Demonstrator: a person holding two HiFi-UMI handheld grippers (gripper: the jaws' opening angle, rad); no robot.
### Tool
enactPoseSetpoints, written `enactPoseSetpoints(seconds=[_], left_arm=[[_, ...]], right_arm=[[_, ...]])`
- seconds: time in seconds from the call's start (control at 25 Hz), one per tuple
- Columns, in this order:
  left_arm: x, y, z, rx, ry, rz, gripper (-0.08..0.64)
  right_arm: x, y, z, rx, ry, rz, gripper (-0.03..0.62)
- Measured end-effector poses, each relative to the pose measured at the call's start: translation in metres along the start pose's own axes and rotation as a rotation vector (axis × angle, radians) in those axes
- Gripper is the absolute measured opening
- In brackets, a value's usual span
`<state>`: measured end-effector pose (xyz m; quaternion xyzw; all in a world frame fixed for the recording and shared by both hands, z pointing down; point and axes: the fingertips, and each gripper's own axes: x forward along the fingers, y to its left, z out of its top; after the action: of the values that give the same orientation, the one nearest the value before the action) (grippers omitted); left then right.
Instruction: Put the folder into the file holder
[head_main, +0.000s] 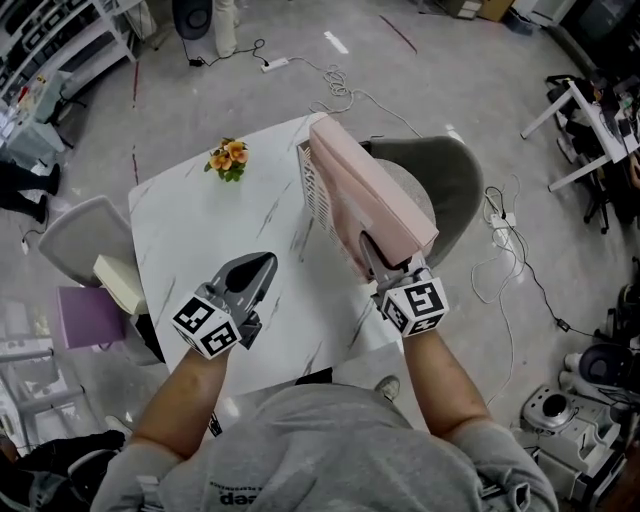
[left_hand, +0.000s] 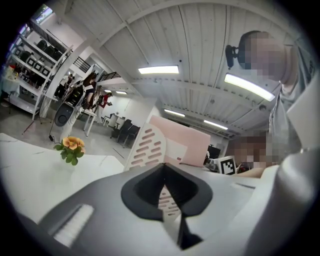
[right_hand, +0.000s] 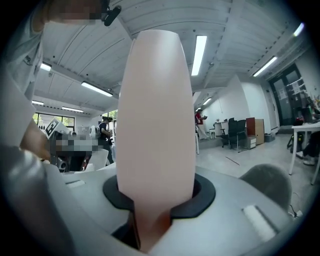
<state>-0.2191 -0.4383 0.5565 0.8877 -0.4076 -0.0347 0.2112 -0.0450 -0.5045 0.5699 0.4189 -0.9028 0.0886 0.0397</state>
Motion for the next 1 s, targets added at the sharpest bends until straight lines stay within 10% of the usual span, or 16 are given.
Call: enactPoseSetpoints(seconds=[0.48, 1.0], left_arm=[[0.008, -0.011, -0.01, -0.004, 0.014, -0.043, 0.058], [0.057, -0.111, 0.001, 0.061, 0.017, -0.225, 0.058]], right_arm=[[-0.003, 0.009, -0.033, -0.074, 0.162, 0.021, 0.262], [-0.105, -0.022, 0.036, -0.049, 0.053, -0.047, 0.302]])
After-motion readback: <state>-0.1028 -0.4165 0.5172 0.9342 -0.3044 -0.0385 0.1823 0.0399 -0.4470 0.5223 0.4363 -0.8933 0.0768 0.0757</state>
